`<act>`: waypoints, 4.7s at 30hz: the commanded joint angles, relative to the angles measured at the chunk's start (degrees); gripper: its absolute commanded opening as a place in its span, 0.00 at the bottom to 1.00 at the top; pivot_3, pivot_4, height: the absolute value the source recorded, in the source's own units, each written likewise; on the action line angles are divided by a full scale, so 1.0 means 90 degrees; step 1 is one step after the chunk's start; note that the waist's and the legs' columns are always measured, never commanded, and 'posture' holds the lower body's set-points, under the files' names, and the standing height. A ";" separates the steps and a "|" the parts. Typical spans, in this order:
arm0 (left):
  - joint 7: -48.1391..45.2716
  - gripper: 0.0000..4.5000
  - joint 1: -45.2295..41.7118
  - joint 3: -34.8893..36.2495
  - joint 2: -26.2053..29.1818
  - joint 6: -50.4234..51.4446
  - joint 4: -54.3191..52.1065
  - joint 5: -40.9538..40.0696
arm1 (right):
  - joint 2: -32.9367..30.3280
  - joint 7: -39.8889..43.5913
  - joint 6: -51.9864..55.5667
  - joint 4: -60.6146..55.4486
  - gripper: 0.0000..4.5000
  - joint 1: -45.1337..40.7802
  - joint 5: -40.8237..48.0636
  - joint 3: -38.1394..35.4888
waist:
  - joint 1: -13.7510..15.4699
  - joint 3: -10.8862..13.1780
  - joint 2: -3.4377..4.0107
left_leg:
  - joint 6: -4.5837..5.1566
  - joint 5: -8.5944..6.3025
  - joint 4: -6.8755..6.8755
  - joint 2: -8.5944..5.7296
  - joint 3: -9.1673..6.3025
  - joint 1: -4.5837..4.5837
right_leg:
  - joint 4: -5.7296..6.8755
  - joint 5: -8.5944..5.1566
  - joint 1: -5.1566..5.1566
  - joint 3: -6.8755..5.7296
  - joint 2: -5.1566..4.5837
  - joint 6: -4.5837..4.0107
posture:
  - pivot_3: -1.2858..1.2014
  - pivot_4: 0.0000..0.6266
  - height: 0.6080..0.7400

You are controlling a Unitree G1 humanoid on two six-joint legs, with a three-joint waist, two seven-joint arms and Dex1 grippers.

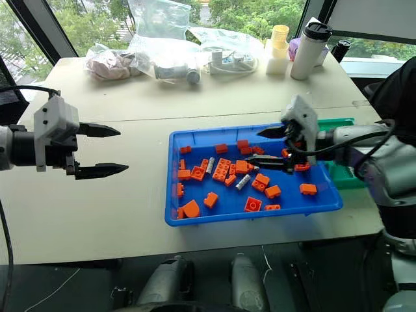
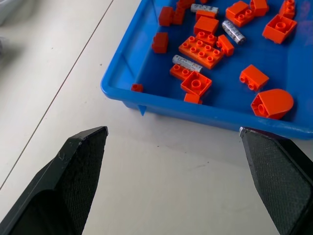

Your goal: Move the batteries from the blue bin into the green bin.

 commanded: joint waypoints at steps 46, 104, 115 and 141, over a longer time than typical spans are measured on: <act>0.0833 1.00 -0.0451 -0.0534 -0.1197 0.0230 -0.0419 -0.0155 | 0.1727 -0.0307 -0.0909 0.1561 0.49 -0.1370 -0.2538 0.0266 | 0.0042 0.0000 -0.0007 | -0.0011 0.0007 0.0022 -0.0018 -0.0007 -0.0036 | 0.0012 0.0002 -0.0026 -0.0009 -0.0007 0.0002 | 0.52 0.24 1.00; -0.0372 1.00 -0.2259 -0.2533 -0.2586 -0.1034 0.0733 0.1449 | -0.0990 0.0196 -0.0243 -0.1347 0.99 0.1110 -0.0778 -0.0228 | 0.0149 -0.0005 -0.0008 | 0.0002 0.0001 0.0028 -0.0014 -0.0005 0.0008 | -0.0003 0.0002 0.0033 -0.0007 0.0004 0.0004 | 0.52 0.24 1.00; 0.0139 1.00 -0.2039 -0.2307 -0.2567 -0.0784 0.0472 0.1445 | -0.0632 0.0930 -0.0924 -0.0242 0.99 0.0448 -0.1429 0.0742 | 0.0153 -0.0005 -0.0008 | 0.0001 0.0002 0.0028 -0.0013 -0.0005 0.0009 | 0.0000 0.0002 0.0030 -0.0007 0.0005 0.0004 | 0.52 0.24 1.00; 0.0058 1.00 -0.1947 -0.2394 -0.2367 -0.1059 0.0770 0.1782 | -0.0224 0.0336 -0.0333 0.0101 0.00 0.0257 -0.1877 -0.0199 | 0.0177 -0.0005 -0.0007 | 0.0000 0.0002 0.0027 -0.0014 -0.0005 0.0009 | 0.0003 0.0002 0.0027 -0.0007 0.0003 0.0003 | 0.52 0.24 1.00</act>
